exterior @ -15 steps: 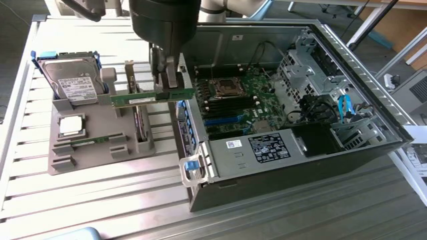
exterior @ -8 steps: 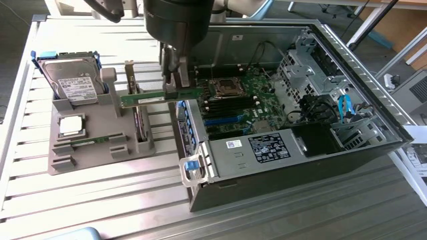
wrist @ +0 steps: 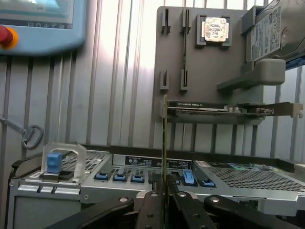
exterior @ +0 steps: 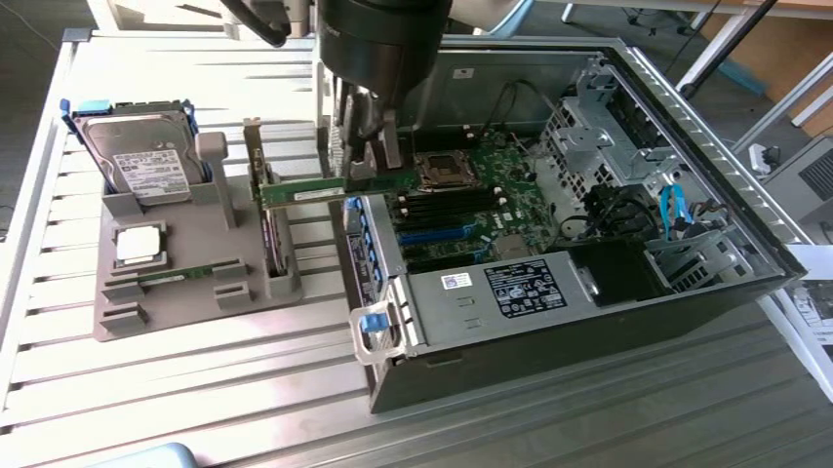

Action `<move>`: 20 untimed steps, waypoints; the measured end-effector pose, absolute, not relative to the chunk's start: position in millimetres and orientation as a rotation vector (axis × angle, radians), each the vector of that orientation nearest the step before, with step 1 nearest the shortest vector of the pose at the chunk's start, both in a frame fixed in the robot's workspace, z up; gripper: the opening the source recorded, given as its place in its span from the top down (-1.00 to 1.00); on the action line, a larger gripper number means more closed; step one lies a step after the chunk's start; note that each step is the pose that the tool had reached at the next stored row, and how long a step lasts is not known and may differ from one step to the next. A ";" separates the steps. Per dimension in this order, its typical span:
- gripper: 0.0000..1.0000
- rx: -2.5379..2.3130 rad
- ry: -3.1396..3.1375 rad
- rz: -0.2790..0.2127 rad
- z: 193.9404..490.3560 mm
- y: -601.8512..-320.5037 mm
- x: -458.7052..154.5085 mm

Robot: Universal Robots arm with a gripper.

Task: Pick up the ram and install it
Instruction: 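Pick up the ram and move it above insertion slot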

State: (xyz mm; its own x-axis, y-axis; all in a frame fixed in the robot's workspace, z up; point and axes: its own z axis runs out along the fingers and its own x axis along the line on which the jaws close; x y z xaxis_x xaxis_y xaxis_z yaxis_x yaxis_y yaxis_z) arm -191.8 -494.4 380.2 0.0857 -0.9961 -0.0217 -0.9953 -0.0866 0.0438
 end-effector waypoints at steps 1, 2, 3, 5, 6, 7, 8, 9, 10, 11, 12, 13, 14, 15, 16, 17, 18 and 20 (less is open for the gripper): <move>0.73 2.303 -2.109 -0.071 380.1 -494.4 -189.9; 0.73 2.304 -2.108 -0.071 380.1 -494.4 -188.4; 0.73 2.306 -2.105 -0.072 380.0 -494.4 -186.3; 0.73 2.309 -2.102 -0.072 379.8 -494.4 -182.6; 0.73 2.310 -2.100 -0.072 379.7 -494.4 -181.1; 0.73 2.312 -2.098 -0.072 379.7 -494.4 -179.4; 0.73 2.313 -2.096 -0.073 379.6 -494.4 -177.7; 0.73 2.315 -2.095 -0.073 379.5 -494.4 -175.7; 0.73 2.316 -2.093 -0.073 379.5 -494.4 -174.0; 0.73 2.319 -2.089 -0.074 379.3 -494.4 -170.2; 0.73 2.321 -2.087 -0.074 379.3 -494.4 -168.3; 0.73 2.322 -2.085 -0.074 379.2 -494.4 -166.3; 0.73 2.324 -2.082 -0.074 379.1 -494.4 -163.6; 0.73 2.326 -2.080 -0.075 379.0 -494.4 -161.2; 0.73 2.329 -2.076 -0.076 378.9 -494.4 -157.3; 0.73 2.331 -2.073 -0.076 378.8 -494.4 -154.6; 0.73 2.332 -2.071 -0.076 378.7 -494.4 -152.3; 0.73 2.335 -2.066 -0.077 378.5 -494.4 -147.2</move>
